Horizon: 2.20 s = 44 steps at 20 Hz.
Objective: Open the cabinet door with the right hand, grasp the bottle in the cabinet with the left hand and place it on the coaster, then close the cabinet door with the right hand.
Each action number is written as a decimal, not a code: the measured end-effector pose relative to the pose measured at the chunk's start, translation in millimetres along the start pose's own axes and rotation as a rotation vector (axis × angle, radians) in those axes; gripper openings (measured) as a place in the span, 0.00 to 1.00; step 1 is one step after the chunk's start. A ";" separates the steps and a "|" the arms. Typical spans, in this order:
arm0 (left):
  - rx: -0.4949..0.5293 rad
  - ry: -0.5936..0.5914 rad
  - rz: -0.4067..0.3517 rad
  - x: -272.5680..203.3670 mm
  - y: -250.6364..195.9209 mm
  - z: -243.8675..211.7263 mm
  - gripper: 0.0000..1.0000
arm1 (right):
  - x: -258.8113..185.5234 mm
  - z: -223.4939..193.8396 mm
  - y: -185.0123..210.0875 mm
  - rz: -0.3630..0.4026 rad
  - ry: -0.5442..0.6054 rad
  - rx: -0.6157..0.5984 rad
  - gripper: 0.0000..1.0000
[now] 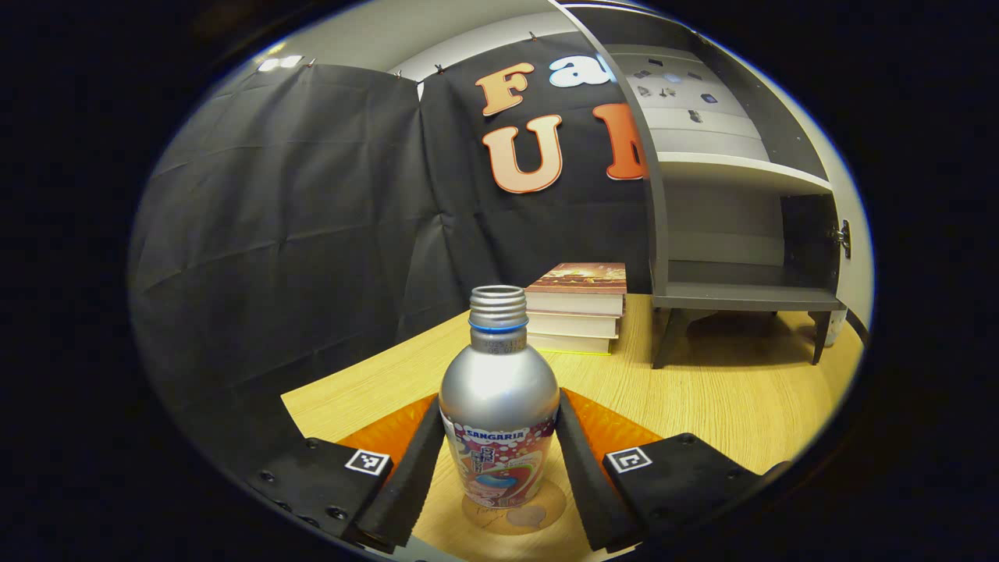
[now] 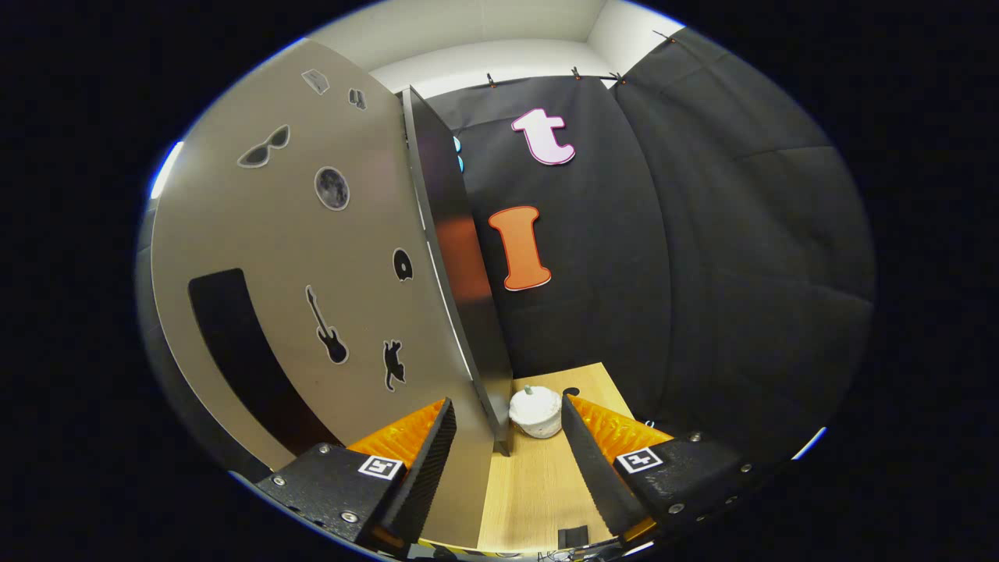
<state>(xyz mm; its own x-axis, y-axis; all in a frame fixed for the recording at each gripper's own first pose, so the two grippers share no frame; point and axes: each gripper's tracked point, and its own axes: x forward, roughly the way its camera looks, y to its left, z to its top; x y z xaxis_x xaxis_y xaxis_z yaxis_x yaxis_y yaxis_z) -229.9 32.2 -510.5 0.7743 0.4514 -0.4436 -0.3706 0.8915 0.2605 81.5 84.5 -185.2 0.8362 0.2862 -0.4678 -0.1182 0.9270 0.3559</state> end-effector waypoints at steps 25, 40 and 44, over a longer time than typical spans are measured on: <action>-0.024 -0.009 -0.044 -11.2 3.6 3.3 0.88 | 1.1 6.6 13.3 0.033 -0.024 -0.019 0.84; -0.020 -0.082 -0.148 -64.2 6.3 132.3 0.92 | -36.8 27.3 0.1 0.084 -0.135 -0.038 0.94; -0.064 -0.132 -0.202 -76.2 5.8 191.3 0.92 | -44.5 27.4 17.6 0.179 -0.152 -0.027 0.91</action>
<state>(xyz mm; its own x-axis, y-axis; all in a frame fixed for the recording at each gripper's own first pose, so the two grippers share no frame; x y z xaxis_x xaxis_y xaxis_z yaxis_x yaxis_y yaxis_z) -192.9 -4.2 -311.2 0.8947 0.2585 -0.3644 -0.2298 0.9657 0.1208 56.9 81.4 -135.9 0.8713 0.4091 -0.2710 -0.2848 0.8713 0.3996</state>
